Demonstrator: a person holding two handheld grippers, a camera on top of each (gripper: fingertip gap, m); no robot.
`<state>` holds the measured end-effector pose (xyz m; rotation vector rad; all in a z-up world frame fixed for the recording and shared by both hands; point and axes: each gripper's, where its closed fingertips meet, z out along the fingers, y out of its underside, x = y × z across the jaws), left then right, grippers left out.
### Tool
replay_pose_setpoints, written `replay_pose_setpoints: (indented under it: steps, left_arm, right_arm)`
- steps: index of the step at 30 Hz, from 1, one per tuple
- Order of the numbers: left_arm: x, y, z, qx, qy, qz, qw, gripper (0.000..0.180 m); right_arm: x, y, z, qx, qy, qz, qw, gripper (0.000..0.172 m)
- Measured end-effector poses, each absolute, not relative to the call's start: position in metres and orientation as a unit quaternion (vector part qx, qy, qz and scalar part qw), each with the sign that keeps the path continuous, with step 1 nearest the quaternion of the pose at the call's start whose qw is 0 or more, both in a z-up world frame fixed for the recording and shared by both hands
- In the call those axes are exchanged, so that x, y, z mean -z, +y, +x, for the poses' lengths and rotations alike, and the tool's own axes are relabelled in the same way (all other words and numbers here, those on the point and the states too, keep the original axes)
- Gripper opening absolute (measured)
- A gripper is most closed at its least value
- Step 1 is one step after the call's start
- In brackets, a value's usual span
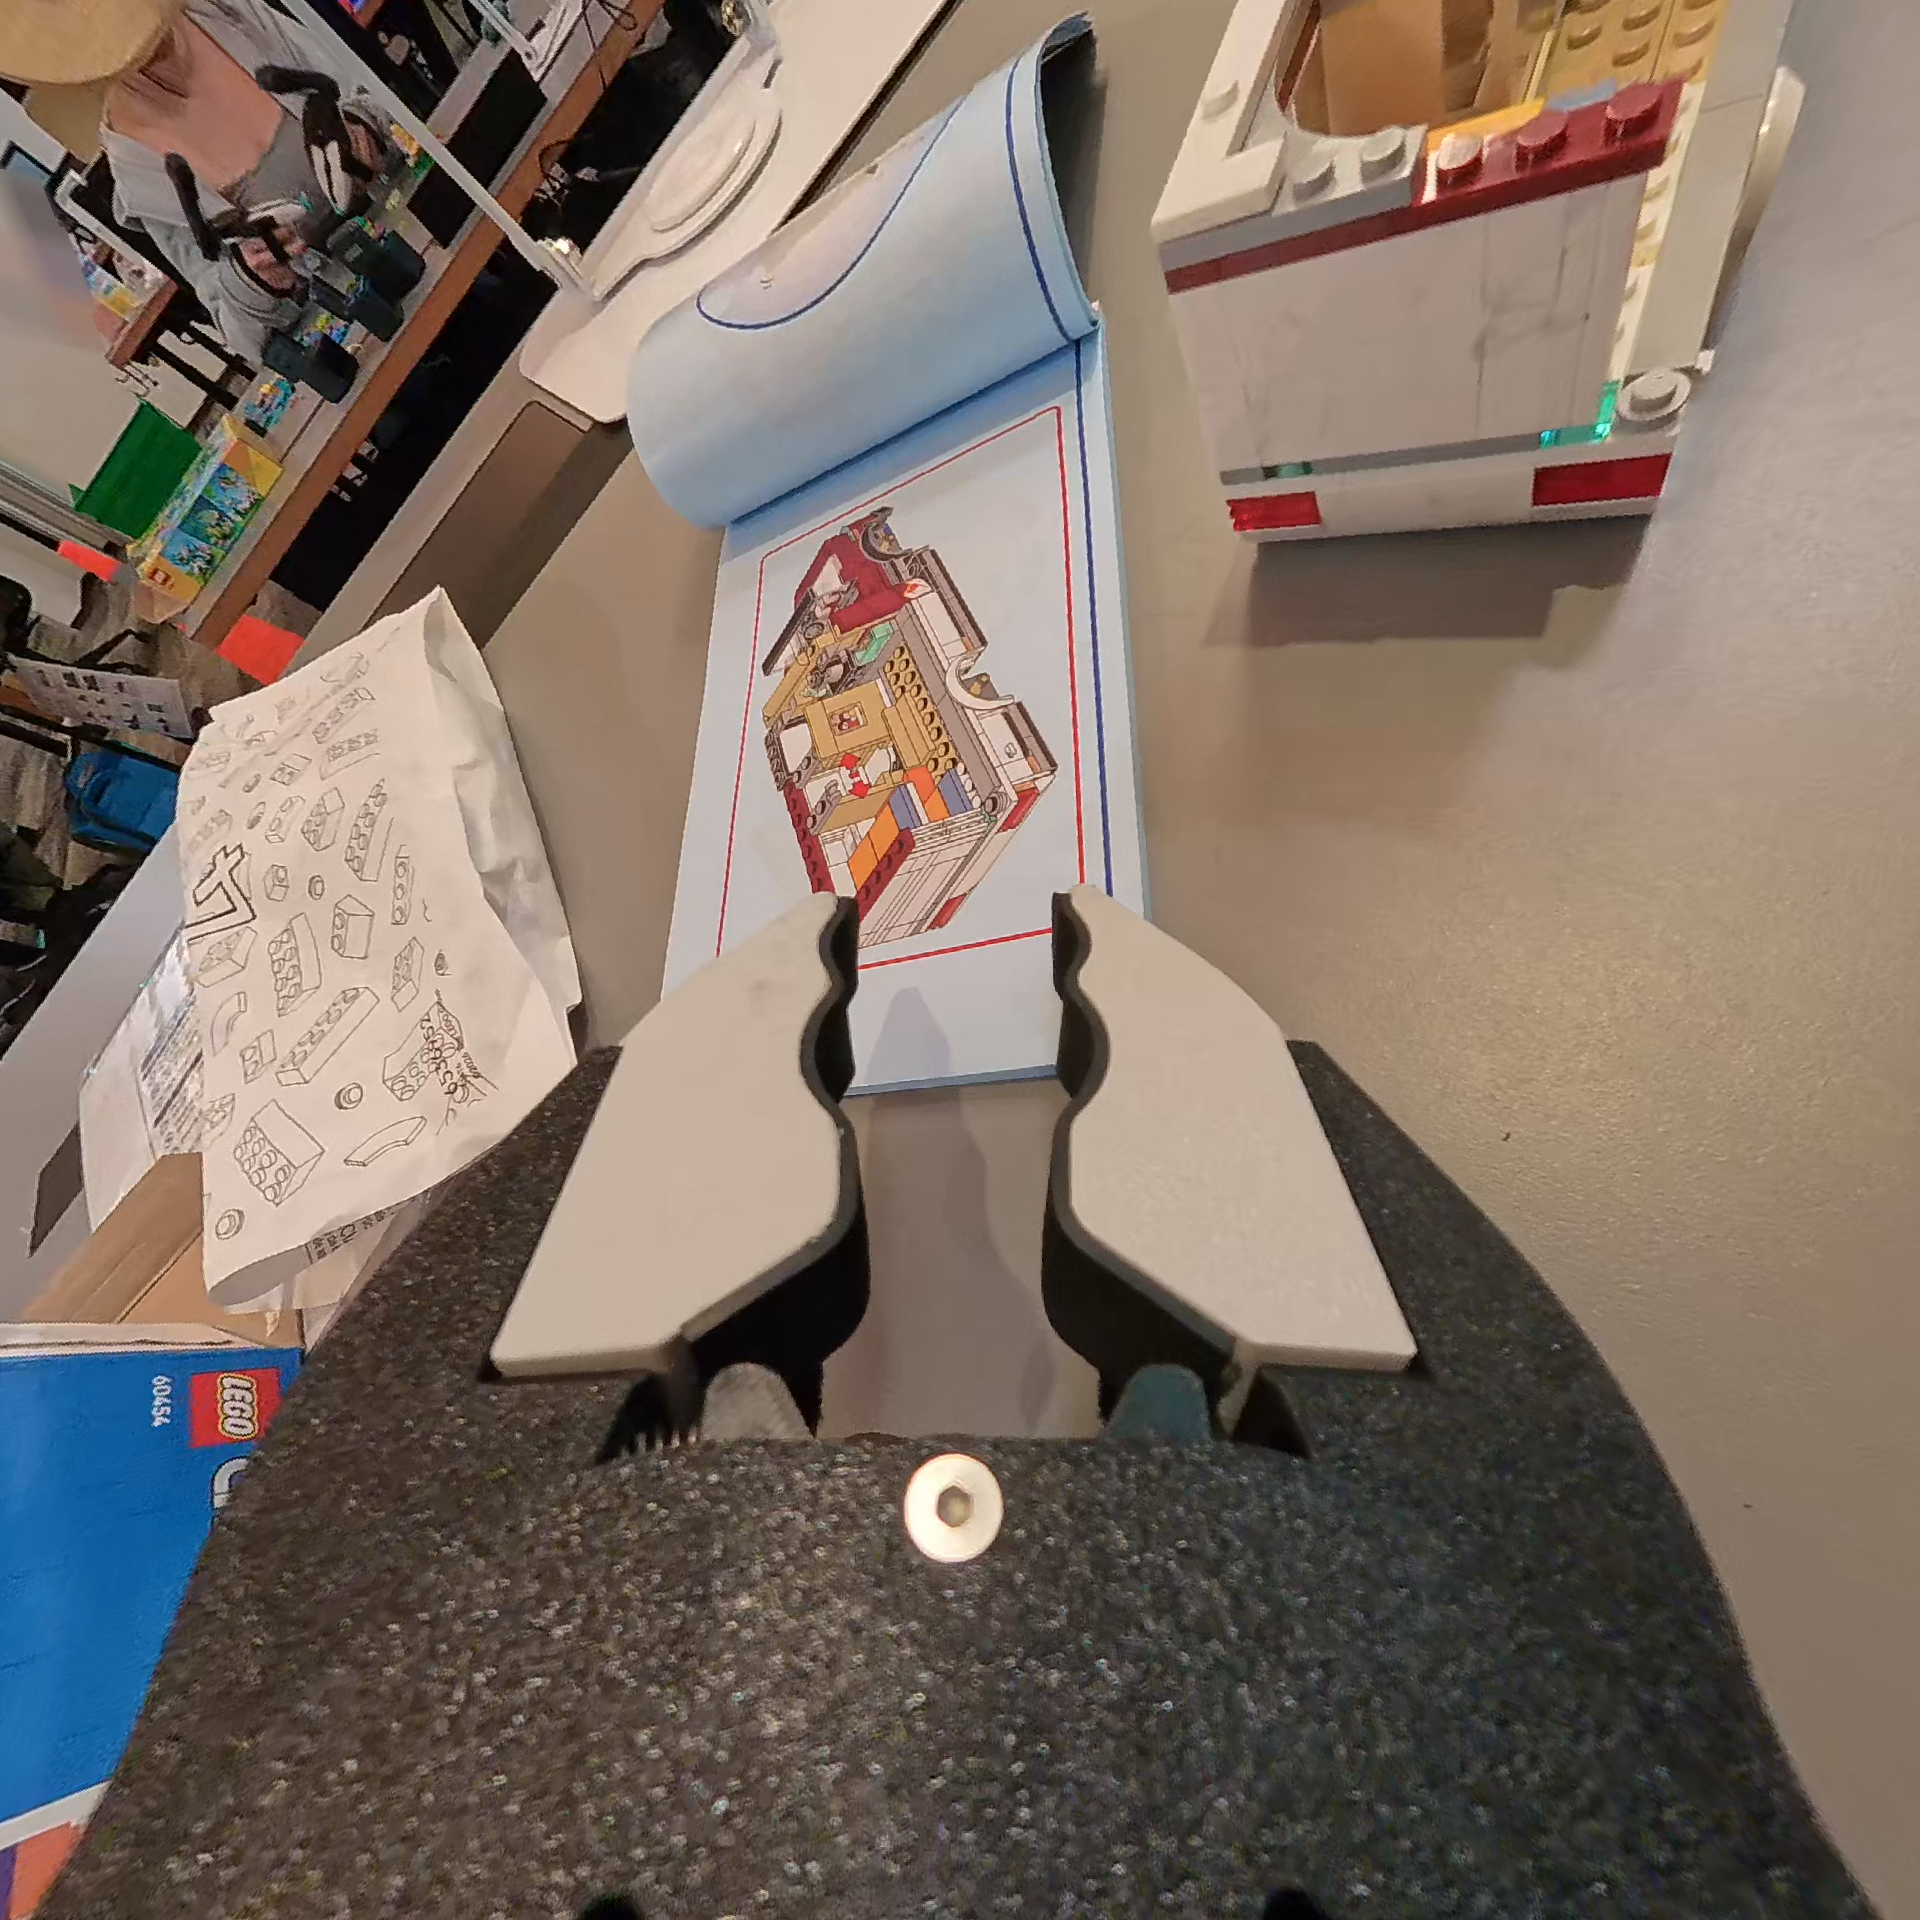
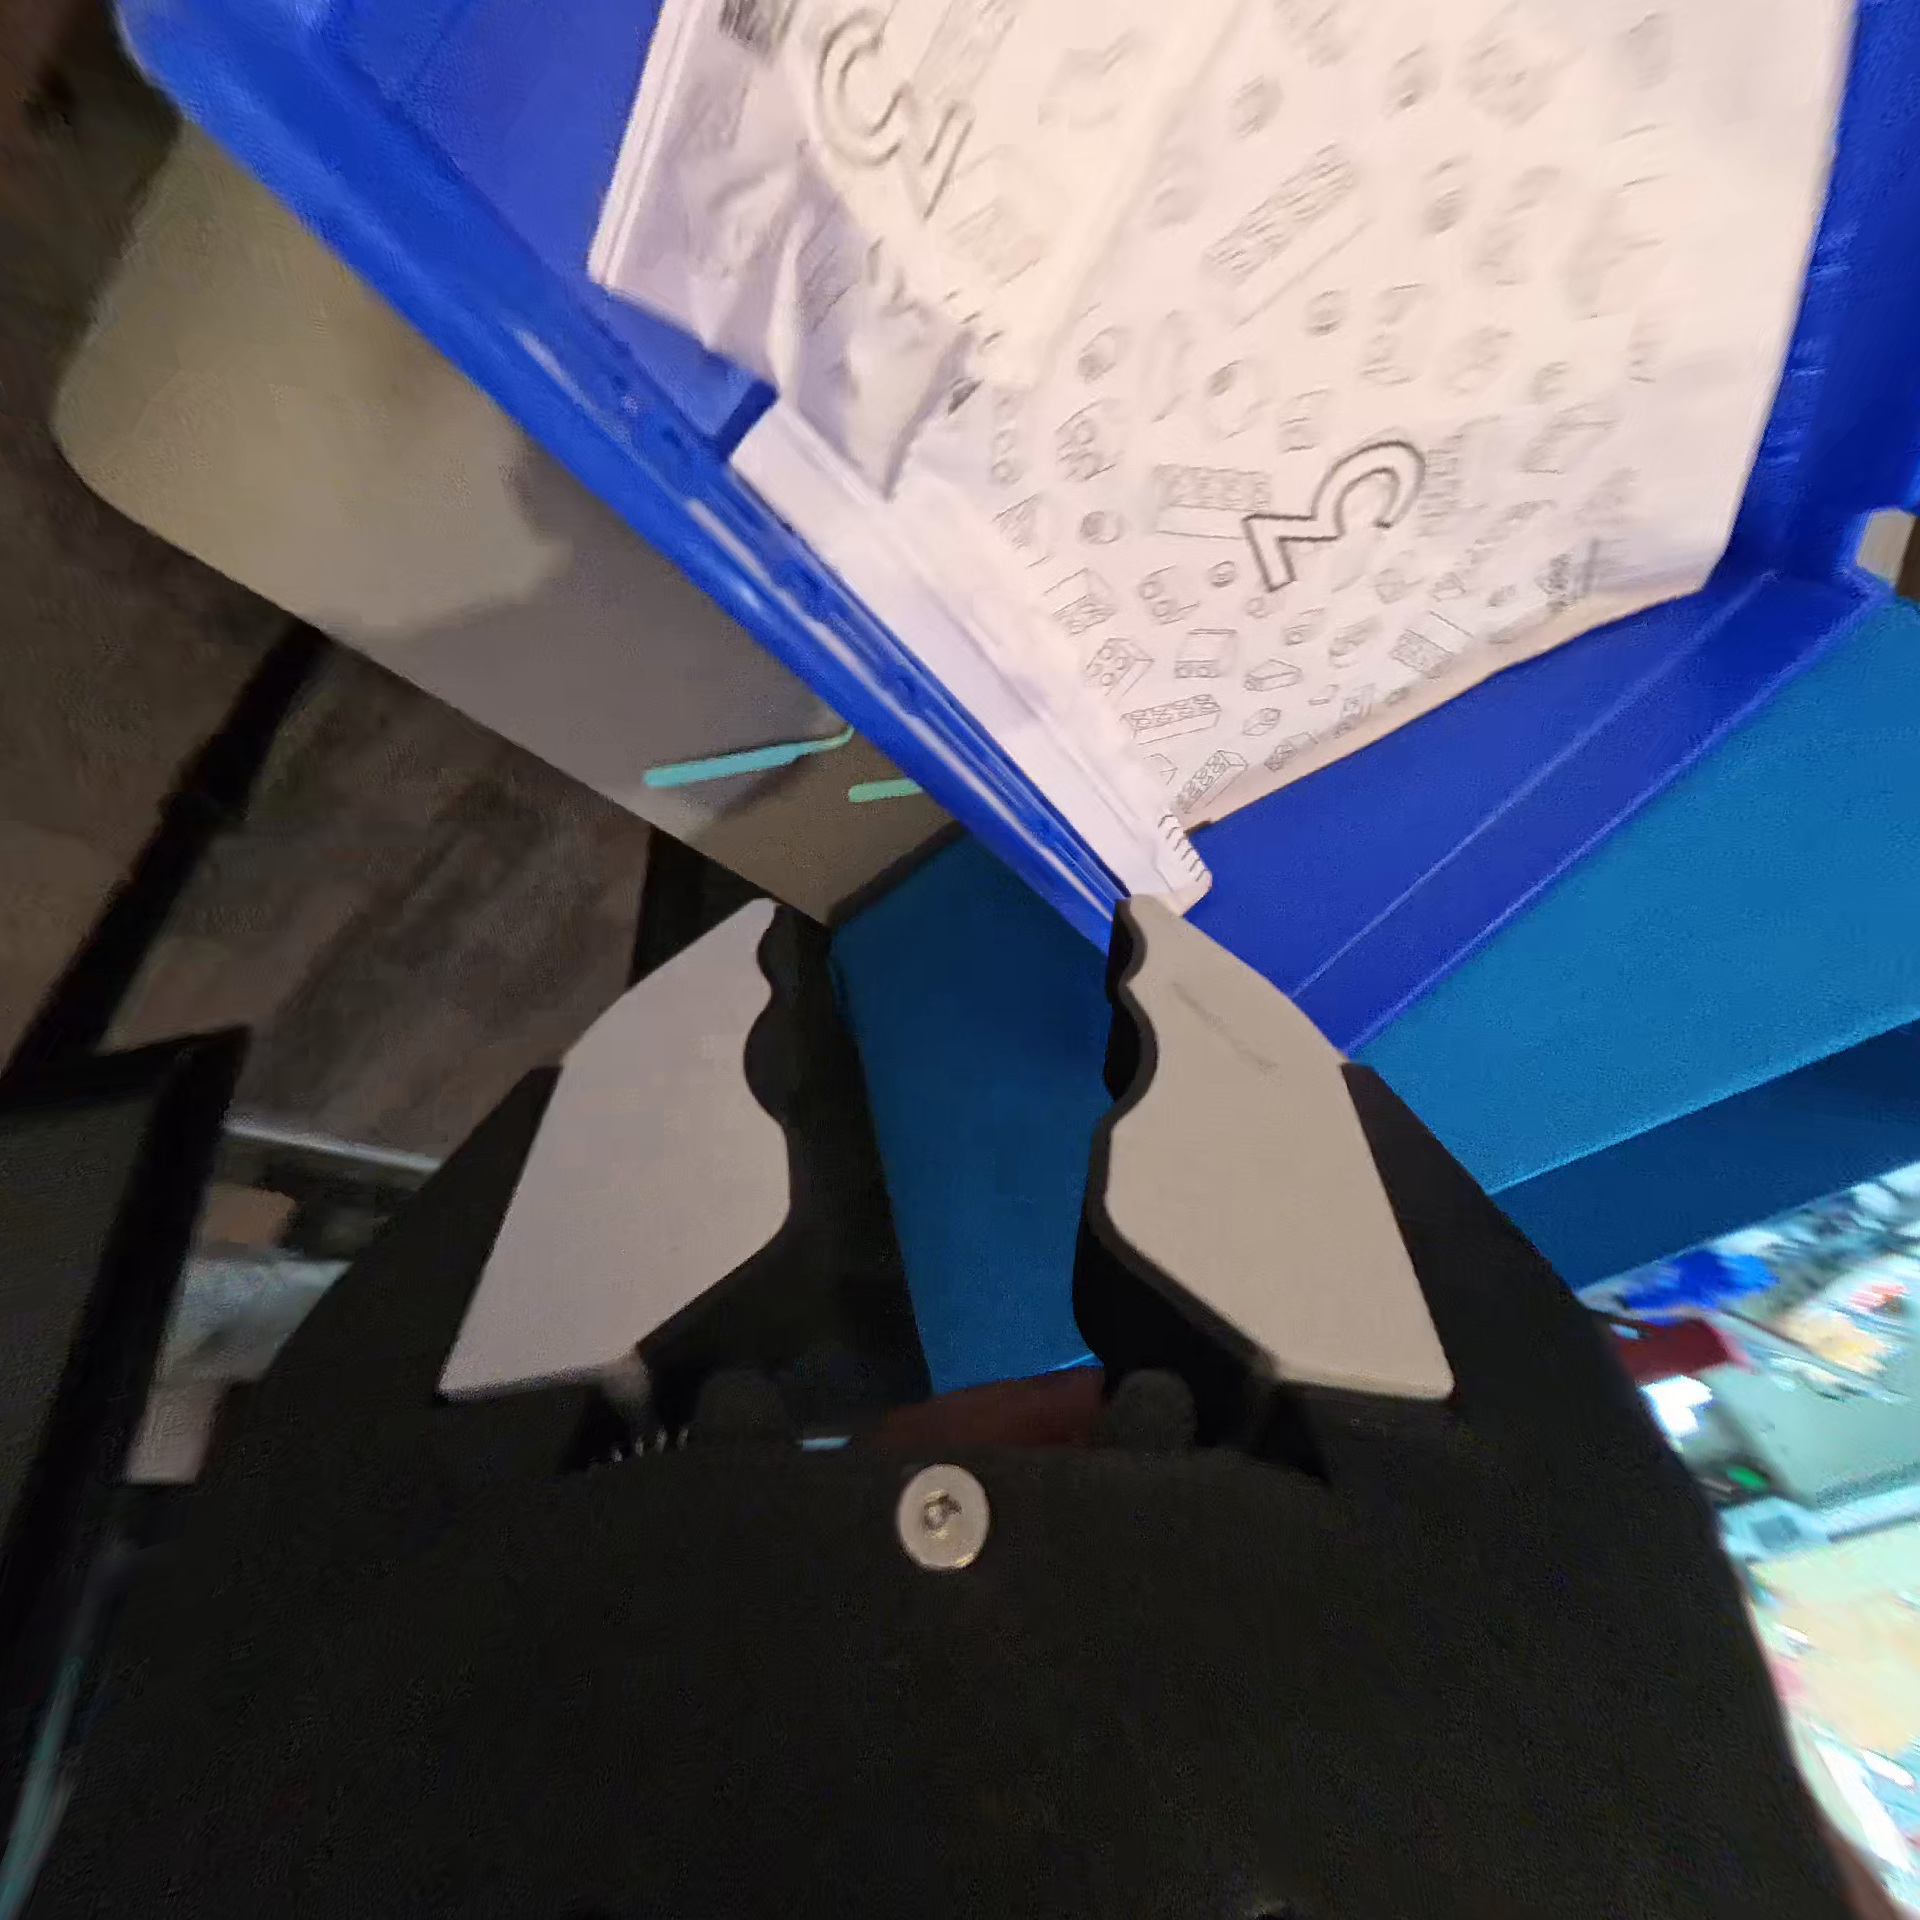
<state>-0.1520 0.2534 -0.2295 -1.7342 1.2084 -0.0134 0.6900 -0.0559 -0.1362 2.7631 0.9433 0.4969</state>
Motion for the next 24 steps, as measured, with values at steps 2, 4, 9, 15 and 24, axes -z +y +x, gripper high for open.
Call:
replay_pose_setpoints:
  steps: [2,4,9,15,24]
  left_arm:
    - [0.229,0.253,-0.152,0.004,0.499,-0.713,0.493,0.036]
    - [0.229,0.253,-0.152,0.003,0.499,-0.713,0.493,0.036]
    - [0.229,0.253,-0.152,-0.002,0.5,-0.71,0.497,0.036]
    - [0.229,0.253,-0.152,0.0,0.5,-0.71,0.495,0.035]
    - [0.229,0.25,-0.15,0.003,0.508,-0.704,0.496,0.035]
  right_arm:
    - [0.153,-0.056,0.692,-0.19,0.356,0.908,0.109,0.055]
    - [0.165,-0.048,0.695,-0.206,0.377,0.896,0.115,0.047]
    - [0.18,-0.045,0.709,-0.244,0.44,0.845,0.185,0.011]
    - [0.172,-0.043,0.709,-0.275,0.464,0.824,0.173,0.012]
    - [0.104,-0.035,0.697,-0.358,0.455,0.807,0.12,0.01]
